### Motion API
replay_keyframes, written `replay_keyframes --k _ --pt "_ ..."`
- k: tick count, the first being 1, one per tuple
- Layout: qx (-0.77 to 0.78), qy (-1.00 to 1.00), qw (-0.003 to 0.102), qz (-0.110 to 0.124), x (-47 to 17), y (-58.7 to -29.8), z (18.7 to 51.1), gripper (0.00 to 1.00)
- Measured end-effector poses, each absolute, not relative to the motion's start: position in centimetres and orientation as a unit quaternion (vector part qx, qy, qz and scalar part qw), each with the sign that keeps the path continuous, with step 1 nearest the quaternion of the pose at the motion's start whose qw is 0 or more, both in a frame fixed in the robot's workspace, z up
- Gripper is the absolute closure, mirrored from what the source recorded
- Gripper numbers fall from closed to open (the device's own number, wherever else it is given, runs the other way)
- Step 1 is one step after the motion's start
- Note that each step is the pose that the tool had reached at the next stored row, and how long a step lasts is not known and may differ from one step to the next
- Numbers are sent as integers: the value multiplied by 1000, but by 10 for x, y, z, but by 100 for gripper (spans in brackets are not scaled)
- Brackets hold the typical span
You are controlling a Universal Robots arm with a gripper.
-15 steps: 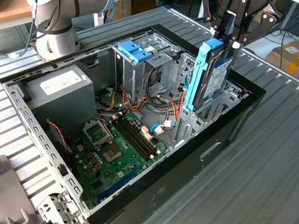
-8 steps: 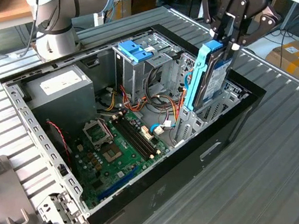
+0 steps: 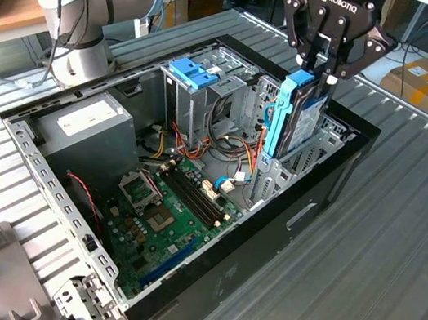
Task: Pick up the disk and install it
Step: 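Insert the disk into the insertion slot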
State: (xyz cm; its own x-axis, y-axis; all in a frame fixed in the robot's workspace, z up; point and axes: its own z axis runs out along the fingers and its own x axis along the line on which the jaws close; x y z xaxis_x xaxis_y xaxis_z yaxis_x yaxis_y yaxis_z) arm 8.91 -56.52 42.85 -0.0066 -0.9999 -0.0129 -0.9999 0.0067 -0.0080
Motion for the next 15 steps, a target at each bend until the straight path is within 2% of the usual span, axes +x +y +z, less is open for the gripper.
replay_keyframes --k 6,15 --pt "-705 709 7 2 89 -565 405 65" --pt "-705 709 7 2 89 -565 394 65"
